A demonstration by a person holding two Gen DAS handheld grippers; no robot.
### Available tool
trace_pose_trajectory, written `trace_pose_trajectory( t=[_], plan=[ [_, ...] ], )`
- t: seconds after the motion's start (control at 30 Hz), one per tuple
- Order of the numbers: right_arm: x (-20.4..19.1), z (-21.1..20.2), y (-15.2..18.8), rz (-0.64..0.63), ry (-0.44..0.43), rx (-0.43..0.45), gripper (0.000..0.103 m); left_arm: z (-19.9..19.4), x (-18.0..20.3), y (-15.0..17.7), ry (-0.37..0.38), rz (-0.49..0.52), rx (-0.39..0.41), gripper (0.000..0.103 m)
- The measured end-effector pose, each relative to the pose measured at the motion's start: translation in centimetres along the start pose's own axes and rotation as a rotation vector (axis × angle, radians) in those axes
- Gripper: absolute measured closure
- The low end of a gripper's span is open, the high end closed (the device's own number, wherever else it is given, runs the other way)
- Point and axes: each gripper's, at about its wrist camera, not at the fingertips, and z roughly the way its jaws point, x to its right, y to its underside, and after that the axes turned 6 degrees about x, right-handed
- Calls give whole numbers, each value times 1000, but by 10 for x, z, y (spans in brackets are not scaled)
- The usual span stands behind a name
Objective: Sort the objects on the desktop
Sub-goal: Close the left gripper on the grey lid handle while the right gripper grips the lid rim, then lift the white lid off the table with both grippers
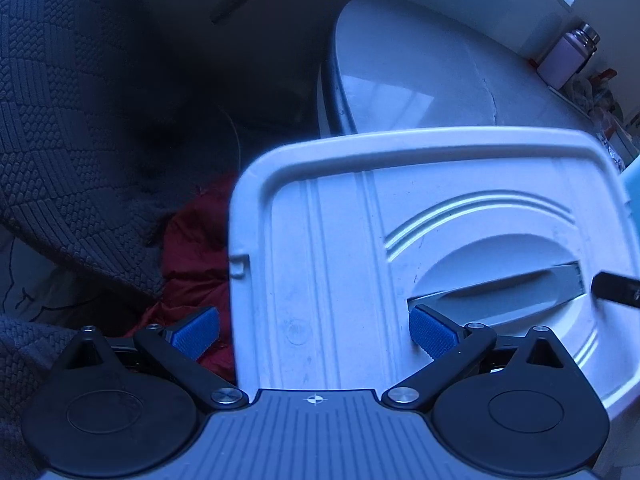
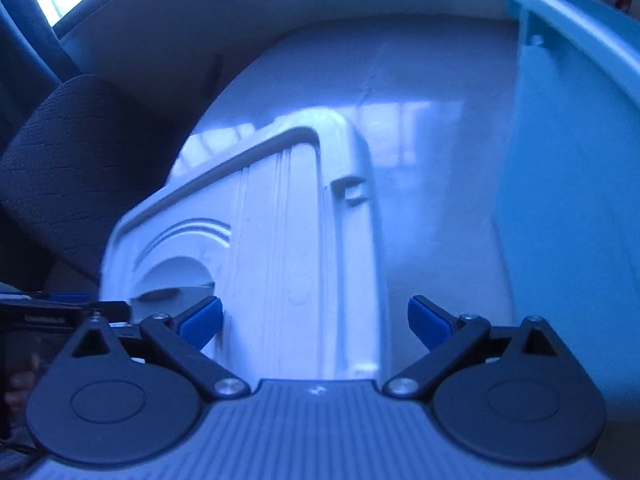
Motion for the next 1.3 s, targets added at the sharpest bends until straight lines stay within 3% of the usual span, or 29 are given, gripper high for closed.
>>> trace_pose_trajectory(
  t=[0.1,0.17,0.23,0.5,0.8,0.93,1.13,1.3],
  plan=[
    [-4,18,-7,11,-57,-69,6,1,-4,1,9,-15,3,1],
    [-5,25,-8,6,-74,-60,22,1,-9,2,7,-35,7,1],
    [1,26,-8,60,-111,-88,26,3,-14,2,12,-63,8,1],
    [-2,22,-6,45,-123,-109,26,17,-29,5,85,-192,38,0],
    [3,13,3,68,-131,-128,26,13,-23,10,111,-101,3,0],
    [2,13,6,62,-138,-128,26,16,-34,15,173,-25,6,0],
    [6,12,2,47,-138,-135,26,41,-66,19,334,-222,-14,0],
    [9,13,1,43,-142,-141,26,48,-72,27,403,-217,-30,0]
  ],
)
